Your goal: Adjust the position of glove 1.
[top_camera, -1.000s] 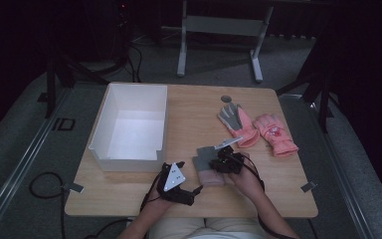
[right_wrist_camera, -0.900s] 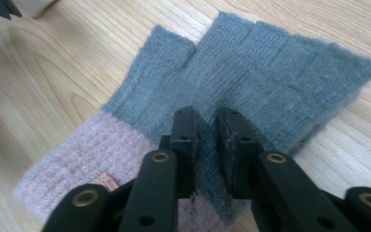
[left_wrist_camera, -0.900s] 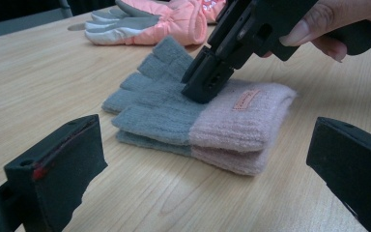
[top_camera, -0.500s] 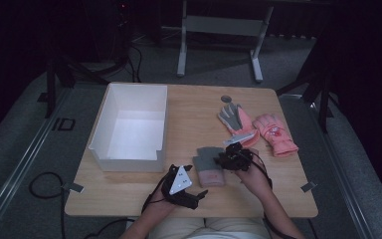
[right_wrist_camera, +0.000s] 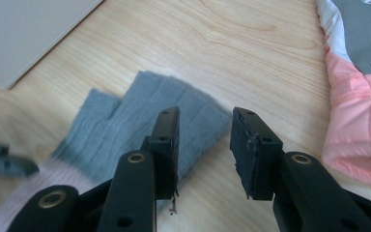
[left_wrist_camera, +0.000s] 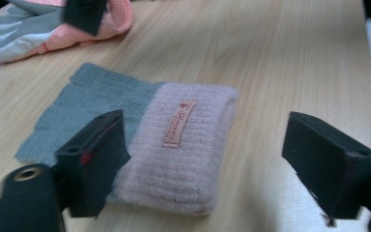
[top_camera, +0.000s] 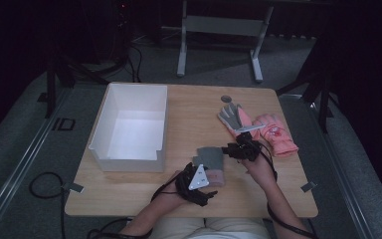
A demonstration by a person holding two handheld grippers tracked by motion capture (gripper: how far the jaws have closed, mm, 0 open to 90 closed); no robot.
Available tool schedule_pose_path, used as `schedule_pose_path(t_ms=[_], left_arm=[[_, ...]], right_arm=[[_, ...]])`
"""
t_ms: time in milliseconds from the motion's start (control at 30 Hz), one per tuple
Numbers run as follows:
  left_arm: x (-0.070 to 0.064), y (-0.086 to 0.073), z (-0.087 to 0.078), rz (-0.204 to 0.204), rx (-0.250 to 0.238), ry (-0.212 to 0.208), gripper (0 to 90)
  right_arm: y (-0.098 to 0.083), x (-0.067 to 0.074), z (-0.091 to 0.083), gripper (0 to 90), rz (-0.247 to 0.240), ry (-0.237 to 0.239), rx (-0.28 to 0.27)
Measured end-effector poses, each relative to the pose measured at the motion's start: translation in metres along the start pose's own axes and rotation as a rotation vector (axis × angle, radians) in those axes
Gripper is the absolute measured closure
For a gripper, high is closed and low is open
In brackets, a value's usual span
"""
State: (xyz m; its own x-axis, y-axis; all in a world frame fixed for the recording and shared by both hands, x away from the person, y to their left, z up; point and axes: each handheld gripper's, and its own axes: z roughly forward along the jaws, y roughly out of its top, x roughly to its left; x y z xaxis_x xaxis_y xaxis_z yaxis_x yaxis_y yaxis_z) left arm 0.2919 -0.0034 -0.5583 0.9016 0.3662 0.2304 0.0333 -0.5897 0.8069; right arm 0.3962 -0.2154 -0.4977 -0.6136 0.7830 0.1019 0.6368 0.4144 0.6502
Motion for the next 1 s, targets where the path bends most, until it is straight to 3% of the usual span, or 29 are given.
schedule_pose_path(t_ms=[200, 333, 500, 633, 800, 1000], left_arm=[[-0.001, 0.000, 0.010, 0.123, 0.075, 0.036, 32.9], [-0.004, 0.000, 0.012, 0.178, 0.092, 0.071, 37.1], [-0.007, -0.002, 0.012, 0.231, 0.098, 0.102, 52.5], [-0.002, -0.002, 0.010, 0.204, 0.095, 0.065, 65.8], [0.009, -0.002, 0.010, 0.158, 0.085, -0.009, 69.4], [0.016, -0.005, 0.009, 0.125, 0.071, -0.054, 71.2]], right_arm=[[0.007, -0.005, 0.021, 55.6, 0.030, 0.011, 0.019], [0.008, -0.006, 0.034, 51.7, 0.042, 0.012, 0.037], [0.004, -0.005, 0.045, 47.6, 0.042, 0.010, 0.069], [0.001, -0.007, 0.051, 44.7, 0.047, -0.005, 0.096], [-0.001, -0.009, 0.057, 46.7, 0.077, 0.032, 0.122], [0.000, -0.011, 0.058, 52.7, 0.111, 0.080, 0.131]])
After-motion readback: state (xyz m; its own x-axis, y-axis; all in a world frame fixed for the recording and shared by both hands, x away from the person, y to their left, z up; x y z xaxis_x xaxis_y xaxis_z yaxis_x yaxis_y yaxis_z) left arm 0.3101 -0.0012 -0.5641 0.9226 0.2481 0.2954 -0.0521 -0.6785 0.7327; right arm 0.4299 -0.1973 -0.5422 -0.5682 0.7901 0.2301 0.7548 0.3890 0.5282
